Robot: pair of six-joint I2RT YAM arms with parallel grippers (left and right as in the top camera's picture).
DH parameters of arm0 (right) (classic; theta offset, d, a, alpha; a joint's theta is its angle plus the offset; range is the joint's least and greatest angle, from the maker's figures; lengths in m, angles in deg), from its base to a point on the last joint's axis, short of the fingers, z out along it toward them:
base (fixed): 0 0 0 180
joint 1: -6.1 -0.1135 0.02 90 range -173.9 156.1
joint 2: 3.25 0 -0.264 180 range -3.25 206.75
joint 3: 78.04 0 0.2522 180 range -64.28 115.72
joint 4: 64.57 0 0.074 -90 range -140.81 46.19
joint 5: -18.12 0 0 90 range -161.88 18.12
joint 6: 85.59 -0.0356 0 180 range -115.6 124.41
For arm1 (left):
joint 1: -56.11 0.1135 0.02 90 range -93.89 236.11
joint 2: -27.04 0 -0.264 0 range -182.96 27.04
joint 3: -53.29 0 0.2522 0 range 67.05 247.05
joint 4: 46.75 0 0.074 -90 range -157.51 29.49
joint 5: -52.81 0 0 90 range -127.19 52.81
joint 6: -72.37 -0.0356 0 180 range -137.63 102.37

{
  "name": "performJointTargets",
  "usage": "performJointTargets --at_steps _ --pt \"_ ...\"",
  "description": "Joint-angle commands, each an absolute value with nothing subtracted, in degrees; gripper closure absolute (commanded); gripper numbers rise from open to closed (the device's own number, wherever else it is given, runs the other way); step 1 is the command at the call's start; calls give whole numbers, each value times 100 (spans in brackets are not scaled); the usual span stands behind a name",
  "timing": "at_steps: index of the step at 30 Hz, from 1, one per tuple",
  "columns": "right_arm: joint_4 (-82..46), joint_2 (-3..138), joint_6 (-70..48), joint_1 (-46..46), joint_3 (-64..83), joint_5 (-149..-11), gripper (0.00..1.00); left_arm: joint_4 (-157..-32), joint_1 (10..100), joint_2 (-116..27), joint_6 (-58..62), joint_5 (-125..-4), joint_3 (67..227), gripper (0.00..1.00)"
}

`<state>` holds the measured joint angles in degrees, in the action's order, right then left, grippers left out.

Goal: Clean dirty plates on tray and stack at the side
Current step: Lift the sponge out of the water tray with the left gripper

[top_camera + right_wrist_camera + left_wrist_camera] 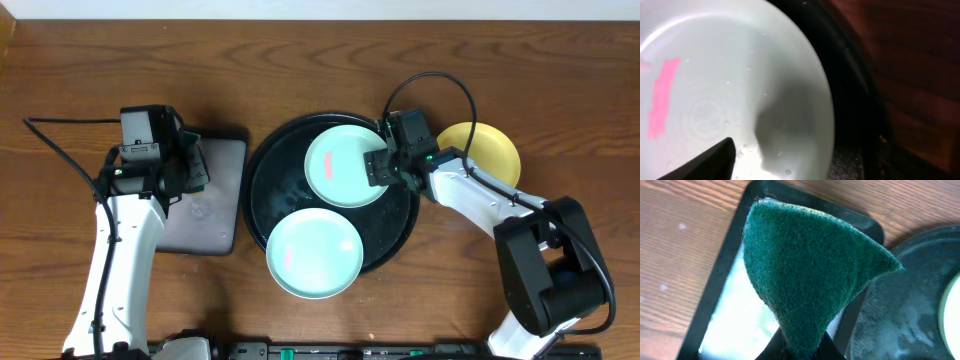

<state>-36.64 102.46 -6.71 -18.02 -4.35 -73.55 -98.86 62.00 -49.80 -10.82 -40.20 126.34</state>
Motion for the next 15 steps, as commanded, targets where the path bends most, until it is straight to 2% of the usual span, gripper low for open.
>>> performJointTargets --at_steps 1,2,9,15 --pt "-3670 10277 -601 -1789 -466 -7174 5 -9860 6183 -5045 -1287 -4302 12641 93" --pt "-3670 10277 -601 -1789 -466 -7174 1 -9860 6183 -5045 -1287 -4302 12641 93" --pt "-3677 10277 -601 -1789 -466 -7174 1 -9877 6183 -5045 -1287 -4302 12636 93" --pt "-3679 10277 -599 -1789 -466 -7171 29 -9943 6183 -5045 -1287 -4302 12630 93"
